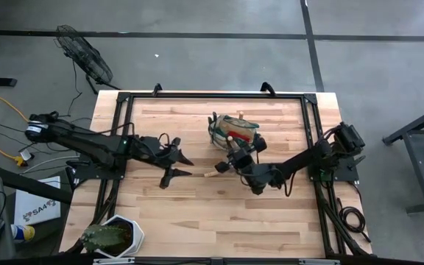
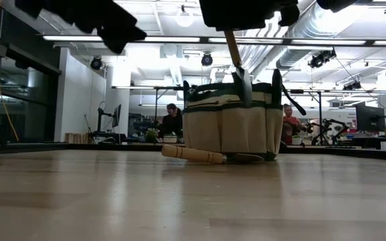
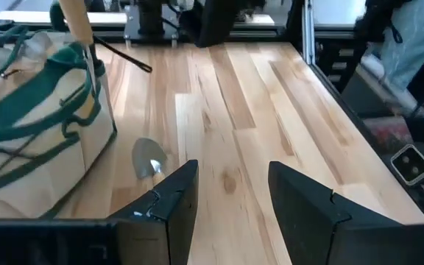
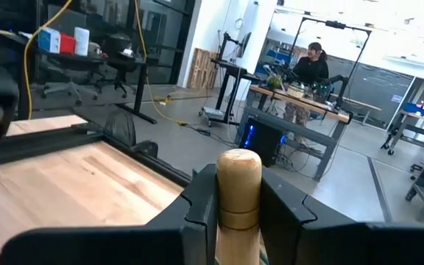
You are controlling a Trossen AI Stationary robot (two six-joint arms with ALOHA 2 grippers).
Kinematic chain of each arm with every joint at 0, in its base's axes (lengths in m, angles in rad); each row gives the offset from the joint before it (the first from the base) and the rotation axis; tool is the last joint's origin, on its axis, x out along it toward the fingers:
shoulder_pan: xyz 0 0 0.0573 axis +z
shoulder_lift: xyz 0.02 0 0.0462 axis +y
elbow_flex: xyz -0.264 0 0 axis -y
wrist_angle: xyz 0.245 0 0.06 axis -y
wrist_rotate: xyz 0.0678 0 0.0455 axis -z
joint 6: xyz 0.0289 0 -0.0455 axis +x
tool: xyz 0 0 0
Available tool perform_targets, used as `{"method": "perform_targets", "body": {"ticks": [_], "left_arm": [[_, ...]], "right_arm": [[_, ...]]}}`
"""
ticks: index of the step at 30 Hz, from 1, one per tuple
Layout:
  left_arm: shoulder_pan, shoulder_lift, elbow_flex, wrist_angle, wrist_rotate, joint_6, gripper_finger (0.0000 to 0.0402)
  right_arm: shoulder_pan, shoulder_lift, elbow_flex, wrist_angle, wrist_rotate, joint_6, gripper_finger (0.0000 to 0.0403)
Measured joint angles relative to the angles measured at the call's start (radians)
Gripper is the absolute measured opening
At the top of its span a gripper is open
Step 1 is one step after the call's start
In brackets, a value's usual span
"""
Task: Pick & Place Garden tools in Gardening bag
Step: Put the left brown trowel into the gardening bag
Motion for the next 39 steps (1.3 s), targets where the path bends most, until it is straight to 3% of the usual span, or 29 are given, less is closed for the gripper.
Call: {"method": "perform_targets", "body": {"ticks": [9, 15, 25, 39], "left_arm": [[0.000, -0.011, -0.217, 0.319, -0.003, -0.097, 0.0161], [0.000, -0.011, -0.293, 0.466, -0.004, -0.123, 0.0161], [0.000, -0.011, -0.300, 0.484, -0.005, -0.125, 0.0161], [0.000, -0.011, -0.300, 0.484, -0.007, -0.147, 0.0161]], "right_arm": [[-0.040, 0.000, 0.000, 0.033, -0.036, -0.015, 0.0061], [-0.044, 0.002, 0.000, -0.017, 0.040, 0.086, 0.0061], [-0.041, 0.003, 0.000, -0.248, 0.090, 0.389, 0.0061], [-0.040, 0.003, 0.000, -0.451, 0.120, 0.685, 0.0061]]}}
